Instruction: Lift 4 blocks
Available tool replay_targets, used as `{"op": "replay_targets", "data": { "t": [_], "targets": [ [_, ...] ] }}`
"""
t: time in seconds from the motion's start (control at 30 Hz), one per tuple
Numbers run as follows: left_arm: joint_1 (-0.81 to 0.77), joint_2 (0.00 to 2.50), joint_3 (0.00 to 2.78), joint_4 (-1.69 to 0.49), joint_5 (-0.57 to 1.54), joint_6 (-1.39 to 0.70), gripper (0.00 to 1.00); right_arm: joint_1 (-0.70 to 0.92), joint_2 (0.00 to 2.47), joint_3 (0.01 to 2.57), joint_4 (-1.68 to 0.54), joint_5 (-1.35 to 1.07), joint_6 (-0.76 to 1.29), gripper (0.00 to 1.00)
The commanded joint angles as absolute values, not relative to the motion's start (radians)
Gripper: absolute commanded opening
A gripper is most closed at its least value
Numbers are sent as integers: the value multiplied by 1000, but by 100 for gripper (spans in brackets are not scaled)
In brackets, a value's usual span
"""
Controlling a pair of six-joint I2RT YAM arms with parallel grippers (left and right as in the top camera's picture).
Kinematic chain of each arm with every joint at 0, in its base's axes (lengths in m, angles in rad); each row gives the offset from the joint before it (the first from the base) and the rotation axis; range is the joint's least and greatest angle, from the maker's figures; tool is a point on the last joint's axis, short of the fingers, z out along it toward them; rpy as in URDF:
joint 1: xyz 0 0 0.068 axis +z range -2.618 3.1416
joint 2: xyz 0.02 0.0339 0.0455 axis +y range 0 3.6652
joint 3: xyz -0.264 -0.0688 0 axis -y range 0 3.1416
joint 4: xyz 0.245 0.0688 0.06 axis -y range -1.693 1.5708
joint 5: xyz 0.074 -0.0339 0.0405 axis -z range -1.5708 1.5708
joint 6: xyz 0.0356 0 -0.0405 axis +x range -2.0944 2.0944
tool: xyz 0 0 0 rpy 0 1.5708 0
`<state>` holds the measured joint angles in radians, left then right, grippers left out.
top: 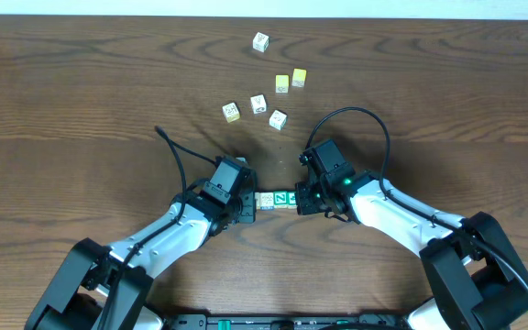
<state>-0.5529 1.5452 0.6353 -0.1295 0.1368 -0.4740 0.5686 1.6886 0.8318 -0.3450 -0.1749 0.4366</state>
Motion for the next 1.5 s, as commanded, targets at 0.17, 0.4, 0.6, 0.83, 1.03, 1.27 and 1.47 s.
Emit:
{"op": "replay_targets", "data": {
  "t": [0.17,0.4,0.6,0.83,1.03,1.27,1.47],
  "targets": [
    [-575,1551,660,-91,259,-469,7,630,1692,871,-285,-350,467,1],
    [-575,1551,660,-88,270,-468,8,630,1692,871,-244,-387,487,1],
    [-575,1551,660,-77,280,-468,7,630,1692,871,-246,-395,486,1],
    [-575,1544,660,-73,281,-468,7,630,1692,871,-246,-395,486,1],
    [-575,1517,660,-73,280,-468,7,630,1692,871,-245,-395,486,1],
    [-575,1496,661,-73,280,-469,7,630,1692,872,-243,-402,485,1],
    [-575,1494,661,-74,281,-469,7,630,1692,873,-243,-408,485,1]
  ]
}}
